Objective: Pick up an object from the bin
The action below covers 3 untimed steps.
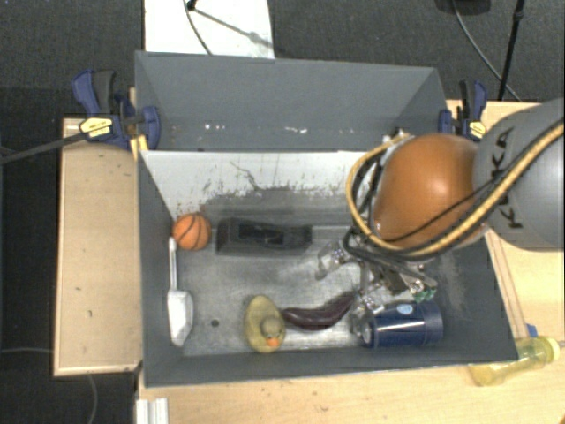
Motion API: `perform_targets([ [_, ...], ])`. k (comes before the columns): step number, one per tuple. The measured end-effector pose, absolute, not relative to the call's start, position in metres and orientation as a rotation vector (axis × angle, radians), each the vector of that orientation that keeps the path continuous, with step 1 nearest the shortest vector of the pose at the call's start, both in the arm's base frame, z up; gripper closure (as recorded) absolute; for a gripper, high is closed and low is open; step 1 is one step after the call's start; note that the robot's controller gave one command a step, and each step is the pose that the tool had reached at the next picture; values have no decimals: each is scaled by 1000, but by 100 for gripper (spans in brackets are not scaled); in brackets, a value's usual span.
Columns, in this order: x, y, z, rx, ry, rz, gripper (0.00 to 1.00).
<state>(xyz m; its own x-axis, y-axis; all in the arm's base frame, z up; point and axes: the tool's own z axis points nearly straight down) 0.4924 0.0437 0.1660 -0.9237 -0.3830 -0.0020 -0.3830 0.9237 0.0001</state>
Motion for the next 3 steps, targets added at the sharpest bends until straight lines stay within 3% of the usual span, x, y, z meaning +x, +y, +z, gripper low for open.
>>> perform_targets([
  [1, 477, 31, 129, -629, 3076, 1, 0],
  [2, 497, 42, 85, -1038, 2961, -1, 0],
  [3, 510, 33, 74, -833, 3016, 7, 100],
])
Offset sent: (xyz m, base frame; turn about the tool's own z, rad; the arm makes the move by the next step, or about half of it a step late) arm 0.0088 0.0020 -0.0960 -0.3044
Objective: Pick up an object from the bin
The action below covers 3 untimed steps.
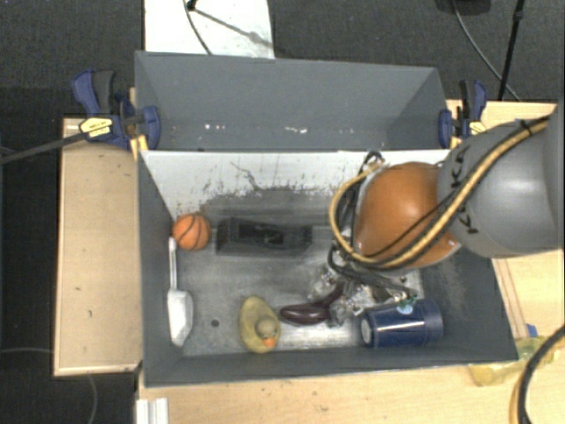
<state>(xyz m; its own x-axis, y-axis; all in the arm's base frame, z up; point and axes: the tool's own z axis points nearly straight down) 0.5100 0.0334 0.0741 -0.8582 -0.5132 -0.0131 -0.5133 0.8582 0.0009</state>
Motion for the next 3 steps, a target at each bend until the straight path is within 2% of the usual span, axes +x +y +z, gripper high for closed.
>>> perform_targets([
  [3, 510, 34, 75, -835, 3020, 5, 100],
])
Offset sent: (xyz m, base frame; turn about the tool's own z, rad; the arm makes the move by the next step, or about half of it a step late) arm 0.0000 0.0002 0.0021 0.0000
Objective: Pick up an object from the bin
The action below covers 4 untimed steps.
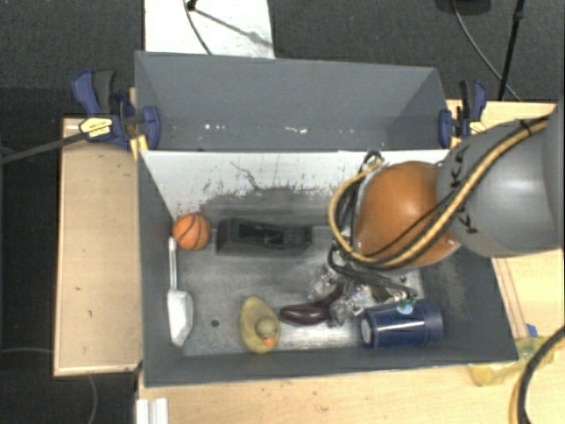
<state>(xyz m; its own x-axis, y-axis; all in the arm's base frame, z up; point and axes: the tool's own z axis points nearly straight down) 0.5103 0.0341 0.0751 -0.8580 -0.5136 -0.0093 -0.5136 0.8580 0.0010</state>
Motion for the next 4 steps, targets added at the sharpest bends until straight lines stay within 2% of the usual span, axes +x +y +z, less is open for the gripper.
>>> perform_targets([
  [1, 509, 34, 79, -836, 3026, 5, 100],
  [4, 509, 33, 134, -831, 3028, 1, 100],
])
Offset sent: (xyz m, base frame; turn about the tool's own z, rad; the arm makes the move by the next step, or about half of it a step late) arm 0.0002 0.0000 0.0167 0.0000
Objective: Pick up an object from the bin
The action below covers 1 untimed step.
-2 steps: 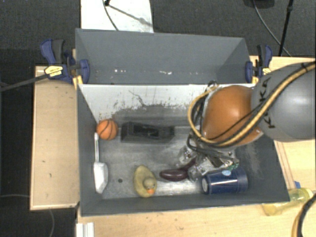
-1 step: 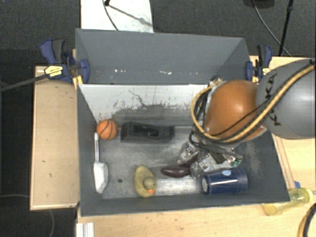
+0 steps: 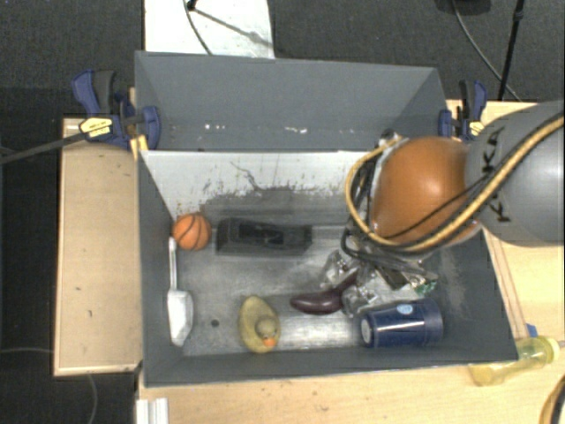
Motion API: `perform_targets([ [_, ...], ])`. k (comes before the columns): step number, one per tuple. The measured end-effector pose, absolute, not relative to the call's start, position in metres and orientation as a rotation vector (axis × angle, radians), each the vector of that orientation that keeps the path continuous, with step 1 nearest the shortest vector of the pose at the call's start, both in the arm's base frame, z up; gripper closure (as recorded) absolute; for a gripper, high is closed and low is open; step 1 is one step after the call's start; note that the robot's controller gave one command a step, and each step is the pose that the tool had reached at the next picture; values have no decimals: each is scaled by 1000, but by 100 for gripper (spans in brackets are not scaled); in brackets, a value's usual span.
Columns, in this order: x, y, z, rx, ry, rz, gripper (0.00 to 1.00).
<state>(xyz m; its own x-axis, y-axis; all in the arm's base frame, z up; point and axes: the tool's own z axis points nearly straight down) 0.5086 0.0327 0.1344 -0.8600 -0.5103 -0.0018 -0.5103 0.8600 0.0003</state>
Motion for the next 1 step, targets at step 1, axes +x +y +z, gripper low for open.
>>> perform_targets([
  [1, 509, 33, 149, -830, 3027, 1, 100],
])
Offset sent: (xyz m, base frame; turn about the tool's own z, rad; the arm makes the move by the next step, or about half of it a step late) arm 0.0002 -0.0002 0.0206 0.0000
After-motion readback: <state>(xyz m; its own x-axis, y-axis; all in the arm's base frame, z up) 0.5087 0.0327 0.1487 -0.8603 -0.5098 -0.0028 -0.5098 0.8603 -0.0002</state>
